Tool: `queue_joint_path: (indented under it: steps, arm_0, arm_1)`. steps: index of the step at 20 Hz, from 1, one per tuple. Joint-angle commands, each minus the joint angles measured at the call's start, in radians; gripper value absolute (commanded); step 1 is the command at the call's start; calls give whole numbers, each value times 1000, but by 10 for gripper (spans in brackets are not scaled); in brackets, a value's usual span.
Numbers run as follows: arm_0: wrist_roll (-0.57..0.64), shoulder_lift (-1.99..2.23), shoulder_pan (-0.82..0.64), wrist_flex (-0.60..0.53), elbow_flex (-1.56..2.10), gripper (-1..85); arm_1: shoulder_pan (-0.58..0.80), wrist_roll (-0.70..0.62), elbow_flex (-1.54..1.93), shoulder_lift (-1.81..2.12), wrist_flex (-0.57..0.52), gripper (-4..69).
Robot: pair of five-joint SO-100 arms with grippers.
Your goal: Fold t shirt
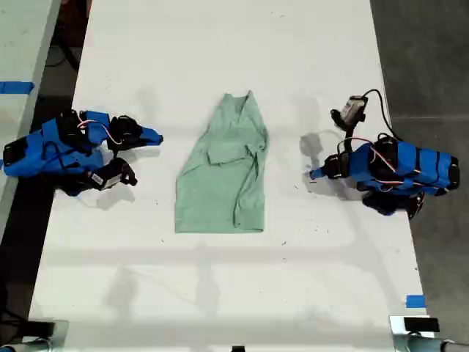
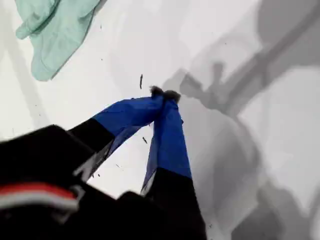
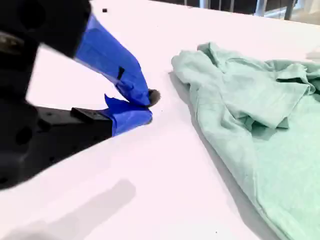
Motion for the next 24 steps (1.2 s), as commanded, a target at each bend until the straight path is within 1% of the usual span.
queue_joint_path:
  steps: [1,2,6,9,10,12,13,14,16,17,18,19,20,21,22,23,24]
  arm_0:
    - [-77,0,29,3,46,-2]
    - [-78,9,41,2,46,-3]
    - [-2,11,115,-101,46,-3]
    - [-5,11,189,-161,31,-3]
    - [-12,11,212,-156,5,-3]
    - [-67,5,281,-109,-86,-3]
    - [-98,-49,319,-103,-143,-3]
    - [-126,-184,350,-124,-215,-3]
    - [-147,-673,413,-163,-476,-3]
    - [-147,-931,440,-137,-660,-3]
    - [-143,-1163,460,-87,-841,-3]
    - [-141,-1351,477,-23,-1003,18]
    - [-149,-1506,486,58,-1137,84]
    - [-173,-1623,489,156,-1239,167]
    - [-192,-1712,491,242,-1302,220]
    - [-201,-1761,497,276,-1319,248]
    - [-224,-1775,514,276,-1307,264]
  arm_1:
    - [-26,5,61,12,-11,-15]
    - [-26,5,61,12,-11,-15]
    - [-21,2,61,12,-11,-15]
    - [-17,0,61,12,-11,-15]
    - [-17,0,61,12,-11,-15]
    - [-17,0,61,12,-11,-15]
    - [-17,0,61,12,-11,-15]
    - [-17,0,61,12,-11,-15]
    - [-15,0,61,12,-11,-15]
    - [-15,2,61,12,-11,-15]
    - [-17,3,61,12,-11,-15]
    - [-20,5,61,12,-11,-15]
    - [-21,5,61,12,-11,-15]
    - [-25,6,61,12,-11,-15]
    - [-26,6,61,12,-11,-15]
    - [-26,0,61,12,-11,-15]
    - [-26,-2,61,12,-11,-15]
